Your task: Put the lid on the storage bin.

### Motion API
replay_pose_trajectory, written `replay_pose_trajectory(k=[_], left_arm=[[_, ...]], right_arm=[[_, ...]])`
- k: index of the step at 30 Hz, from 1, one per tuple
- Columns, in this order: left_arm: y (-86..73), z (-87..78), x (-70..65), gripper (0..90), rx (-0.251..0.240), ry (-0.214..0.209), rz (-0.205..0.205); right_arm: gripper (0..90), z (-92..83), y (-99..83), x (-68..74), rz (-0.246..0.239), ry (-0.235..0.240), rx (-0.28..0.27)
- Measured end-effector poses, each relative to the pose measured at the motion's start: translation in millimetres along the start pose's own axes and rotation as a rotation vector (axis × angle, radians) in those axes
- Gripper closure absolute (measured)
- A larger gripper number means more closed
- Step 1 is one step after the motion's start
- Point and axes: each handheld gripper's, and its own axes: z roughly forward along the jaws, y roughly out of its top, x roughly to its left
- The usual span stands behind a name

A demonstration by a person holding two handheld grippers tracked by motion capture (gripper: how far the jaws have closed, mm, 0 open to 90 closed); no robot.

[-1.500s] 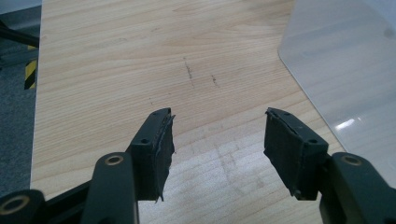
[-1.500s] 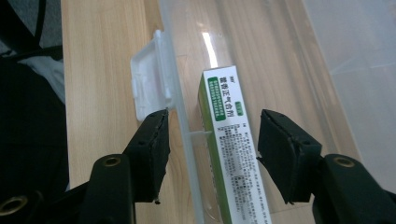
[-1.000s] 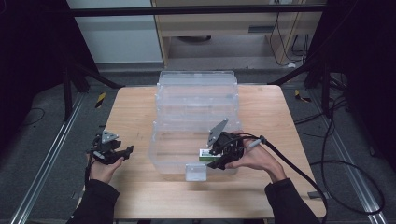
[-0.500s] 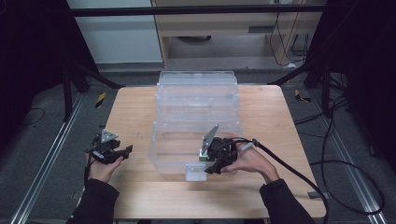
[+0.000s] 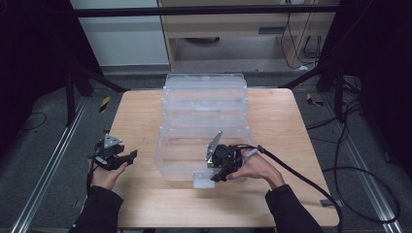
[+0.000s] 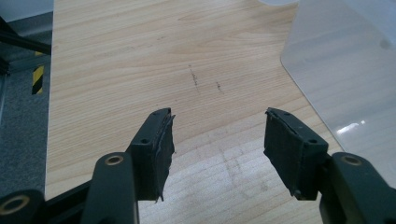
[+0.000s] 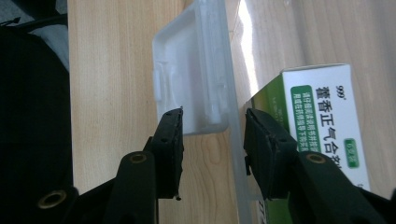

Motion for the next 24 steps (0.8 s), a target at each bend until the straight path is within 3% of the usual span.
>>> replay_pose_trajectory(k=[14,24], left_arm=[[5.4,-4.1,-0.6,41.8,-0.009,-0.011,0.02],[16.9,-11.8,-5.1,41.6,-0.015,-0.046,0.062]], right_arm=[[61.3,5.1,3.2,-3.6,0.0,0.03,0.055],[61.9,5.1,2.1,-4.4,-0.006,0.036,0.047]])
